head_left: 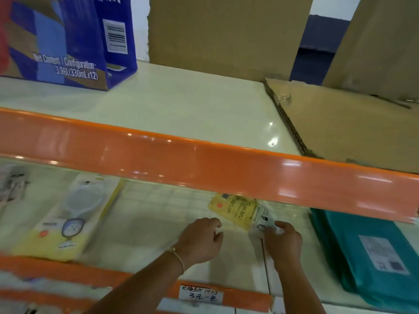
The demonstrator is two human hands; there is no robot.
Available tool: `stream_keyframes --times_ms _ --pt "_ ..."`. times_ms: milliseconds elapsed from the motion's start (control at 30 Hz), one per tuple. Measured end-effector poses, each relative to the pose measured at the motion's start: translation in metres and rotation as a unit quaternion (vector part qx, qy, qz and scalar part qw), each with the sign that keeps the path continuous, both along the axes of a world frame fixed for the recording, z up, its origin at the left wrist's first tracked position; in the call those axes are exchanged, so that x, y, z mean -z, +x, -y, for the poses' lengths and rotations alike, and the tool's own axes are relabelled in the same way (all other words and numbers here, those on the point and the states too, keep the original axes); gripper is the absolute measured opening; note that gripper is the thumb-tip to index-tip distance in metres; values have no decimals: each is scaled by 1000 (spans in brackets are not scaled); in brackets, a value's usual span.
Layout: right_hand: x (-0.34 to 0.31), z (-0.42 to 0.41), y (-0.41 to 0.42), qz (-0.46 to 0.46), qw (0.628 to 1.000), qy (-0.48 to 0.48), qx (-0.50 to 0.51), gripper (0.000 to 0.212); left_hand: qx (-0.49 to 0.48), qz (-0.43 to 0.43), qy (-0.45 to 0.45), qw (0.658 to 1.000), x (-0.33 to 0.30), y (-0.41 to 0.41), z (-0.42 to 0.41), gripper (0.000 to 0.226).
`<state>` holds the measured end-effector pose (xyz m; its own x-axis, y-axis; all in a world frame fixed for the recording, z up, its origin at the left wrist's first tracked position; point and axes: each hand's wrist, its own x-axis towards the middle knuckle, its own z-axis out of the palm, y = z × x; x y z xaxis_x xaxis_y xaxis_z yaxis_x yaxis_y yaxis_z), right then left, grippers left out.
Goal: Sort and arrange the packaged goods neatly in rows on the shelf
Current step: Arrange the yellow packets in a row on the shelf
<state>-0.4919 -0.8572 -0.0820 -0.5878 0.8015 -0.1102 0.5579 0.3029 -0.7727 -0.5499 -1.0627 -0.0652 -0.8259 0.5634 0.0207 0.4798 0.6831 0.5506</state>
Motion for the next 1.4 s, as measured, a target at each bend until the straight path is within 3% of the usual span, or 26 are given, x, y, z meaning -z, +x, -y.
stream_keyframes --times_ms 167,400,500,600,667,767,833,933,967,1033,1200,1333,1400 --pt "-2 -15 -12 134 989 66 -15 54 -16 16 0 1000 4 8 -3 38" --pt "-4 -31 -16 174 979 83 -64 74 -20 11 3 1000 11 14 -8 38" --pt "-7 -37 -15 175 976 82 -100 71 -11 12 -5 1000 16 17 -12 37" --pt "-13 -36 -12 130 984 67 -98 53 -14 26 -4 1000 18 16 -15 35" --pt "-15 -32 -7 90 992 19 -88 45 -15 53 9 998 17 15 -15 32" --pt "-19 -18 0 -45 972 -223 -63 42 -22 153 58 986 12 18 -20 34" --pt "-25 -7 5 -97 936 -334 -49 36 -82 293 144 942 8 21 -24 43" --pt "-36 15 11 -116 919 -373 -56 34 -204 491 314 787 0 17 -25 53" --pt "-38 22 14 -118 918 -372 -71 35 -229 525 355 739 -2 13 -23 55" --pt "-41 37 21 -110 917 -364 -118 36 -262 536 393 700 -7 5 -19 50" --pt "-46 63 37 -64 921 -313 -222 53 -317 481 374 727 -4 -6 -8 20" --pt "-46 67 33 -48 946 -275 -168 68 -305 439 367 762 -4 -7 13 21" --pt "-44 66 26 -44 949 -287 -126 57 -300 428 371 767 -5 -8 27 21"
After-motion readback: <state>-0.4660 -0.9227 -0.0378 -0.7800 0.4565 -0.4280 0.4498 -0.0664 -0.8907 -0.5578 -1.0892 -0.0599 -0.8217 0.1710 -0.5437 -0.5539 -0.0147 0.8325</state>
